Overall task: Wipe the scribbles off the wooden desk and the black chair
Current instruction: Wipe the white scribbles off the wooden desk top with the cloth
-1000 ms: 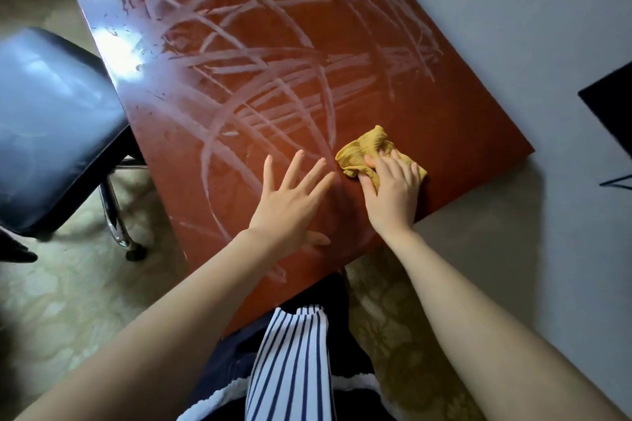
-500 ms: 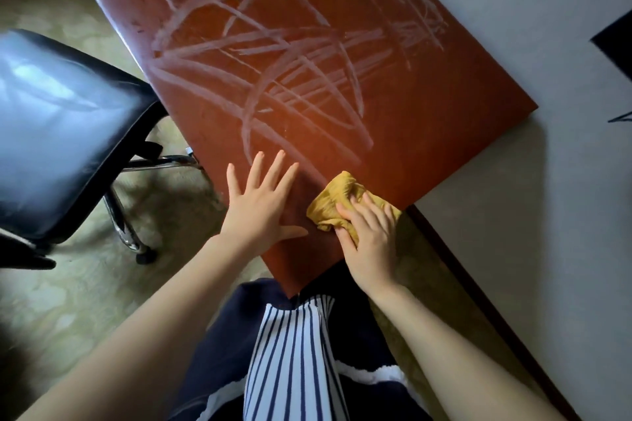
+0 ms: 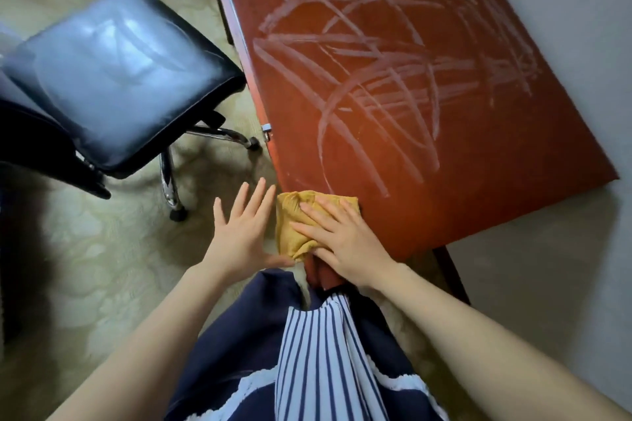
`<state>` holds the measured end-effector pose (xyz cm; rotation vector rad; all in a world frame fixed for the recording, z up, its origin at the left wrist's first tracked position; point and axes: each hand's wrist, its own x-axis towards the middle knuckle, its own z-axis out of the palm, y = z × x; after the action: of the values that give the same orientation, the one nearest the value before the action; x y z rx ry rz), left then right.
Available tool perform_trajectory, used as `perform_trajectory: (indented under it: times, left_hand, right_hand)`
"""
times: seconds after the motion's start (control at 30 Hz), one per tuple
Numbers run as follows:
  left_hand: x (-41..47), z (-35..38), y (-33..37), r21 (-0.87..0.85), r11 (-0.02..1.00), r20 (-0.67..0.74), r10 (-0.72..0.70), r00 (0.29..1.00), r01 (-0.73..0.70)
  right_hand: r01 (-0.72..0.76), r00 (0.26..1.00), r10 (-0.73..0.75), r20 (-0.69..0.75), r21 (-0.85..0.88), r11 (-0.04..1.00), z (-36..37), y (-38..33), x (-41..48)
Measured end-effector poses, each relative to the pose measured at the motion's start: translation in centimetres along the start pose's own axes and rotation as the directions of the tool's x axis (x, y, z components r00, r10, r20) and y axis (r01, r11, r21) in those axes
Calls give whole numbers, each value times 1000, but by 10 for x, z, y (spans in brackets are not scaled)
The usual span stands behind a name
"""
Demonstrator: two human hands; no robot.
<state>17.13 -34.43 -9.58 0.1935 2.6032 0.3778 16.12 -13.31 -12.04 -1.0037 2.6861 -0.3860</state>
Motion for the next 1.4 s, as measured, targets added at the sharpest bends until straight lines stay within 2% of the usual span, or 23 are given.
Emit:
perform_trajectory:
  times: [0.07,0.2,0.27,0.4,0.53,0.7,0.8,0.87,0.93,1.0,1.1,1.17,1.3,1.4]
  left_hand:
    - [-7,3,3,-55,997,-42,-52,998,49]
    - [-15,6,17,-172,971,-97,-187,978,169]
    - [-18,9,26,-215,952,-96,-242,965,218]
    - [-24,16,46,-298,916,-64,-301,951,270]
    - [-36,32,78,-503,791,-50,-428,902,347]
    - [-44,40,99,-587,697,-172,-604,778,412]
    - [-47,47,102,-708,610,-277,-703,655,355]
    - [-46,48,106,-758,560,-300,-754,584,333]
    - [-41,43,114,-755,556,-333,-781,528,348]
    - [-32,34,124,-751,572,-333,-760,558,330]
    - [-13,27,132,-680,647,-265,-655,707,344]
    - [-1,23,137,-568,714,-208,-606,768,410]
    - [18,17,141,-327,809,-122,-548,828,488]
    - [25,11,140,-179,839,-38,-527,849,513]
  right_hand:
    - [108,992,-104,74,-55,993,-8,9,26]
    - [175,980,-167,113,-70,982,-23,22,67]
    - [157,986,-153,72,-57,986,-26,24,82]
    - [10,1000,-10,-27,-6,1000,-27,21,96]
    - [7,1000,-7,16,10,1000,-20,15,80]
    - [257,966,-256,43,-28,966,-16,28,39]
    - [406,912,-400,93,-46,913,-14,39,15]
    - [503,861,-497,107,-28,864,-14,50,1]
    - [576,812,-571,122,-13,817,-16,62,-12]
    - [606,791,-600,123,-22,795,-20,77,-24]
    - [570,819,-564,104,-40,820,-25,97,-41]
    - [511,857,-507,92,-31,859,-28,112,-53]
    - [338,940,-338,56,-2,941,-38,140,-74]
    - [190,982,-190,16,-1,982,-46,161,-85]
